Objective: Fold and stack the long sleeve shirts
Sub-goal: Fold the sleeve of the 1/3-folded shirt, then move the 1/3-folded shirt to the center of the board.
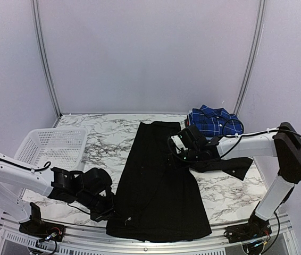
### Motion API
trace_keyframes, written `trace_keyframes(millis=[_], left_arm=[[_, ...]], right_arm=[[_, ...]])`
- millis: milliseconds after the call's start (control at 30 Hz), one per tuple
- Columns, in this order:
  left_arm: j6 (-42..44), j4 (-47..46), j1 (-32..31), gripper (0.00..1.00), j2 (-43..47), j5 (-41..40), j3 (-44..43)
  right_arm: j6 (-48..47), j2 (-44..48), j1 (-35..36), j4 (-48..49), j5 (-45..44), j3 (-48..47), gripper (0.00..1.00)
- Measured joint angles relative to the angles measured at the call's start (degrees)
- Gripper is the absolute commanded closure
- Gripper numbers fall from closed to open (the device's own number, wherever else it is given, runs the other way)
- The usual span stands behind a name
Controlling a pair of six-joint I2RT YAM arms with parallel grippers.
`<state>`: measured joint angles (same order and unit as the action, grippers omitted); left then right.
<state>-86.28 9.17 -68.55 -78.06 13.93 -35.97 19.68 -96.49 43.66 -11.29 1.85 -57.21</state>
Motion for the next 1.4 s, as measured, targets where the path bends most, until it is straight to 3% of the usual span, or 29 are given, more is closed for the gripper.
trace_keyframes(millis=[33,100,233,367,567,767,1067,1400], left_arm=[[0.2,0.3,-0.2,0.66,0.4,0.0,0.8],[0.7,1.7,-0.5,0.51,1.7,-0.3,2.0],[3.3,8.0,-0.9,0.42,4.7,-2.3,1.6],[9.5,17.8,-0.1,0.41,6.1,-8.3,-5.6],[22.3,19.3,5.5,0.44,-0.5,-15.2,-18.7],[35.3,14.3,12.0,0.45,-18.6,-17.5,-32.3],[43.4,3.3,19.2,0.46,-38.1,-16.0,-47.3],[42.0,-11.7,26.9,0.46,-46.1,-8.3,-45.2]], right_arm=[[0.0,0.0,0.0,-0.1,-0.1,0.0,0.54],[-0.1,0.0,0.0,-0.5,-0.4,0.0,0.54],[-0.3,0.5,0.0,-1.9,-1.7,-0.4,0.54],[-0.8,2.5,0.0,-3.1,-3.7,-0.9,0.54],[-0.9,7.0,-0.5,-3.6,-8.0,-0.6,0.54],[-0.6,10.7,-2.7,-3.7,-10.3,1.6,0.54],[2.0,15.7,-5.6,-2.4,-11.5,7.6,0.53],[3.3,16.6,-6.8,-1.2,-12.1,9.3,0.53]])
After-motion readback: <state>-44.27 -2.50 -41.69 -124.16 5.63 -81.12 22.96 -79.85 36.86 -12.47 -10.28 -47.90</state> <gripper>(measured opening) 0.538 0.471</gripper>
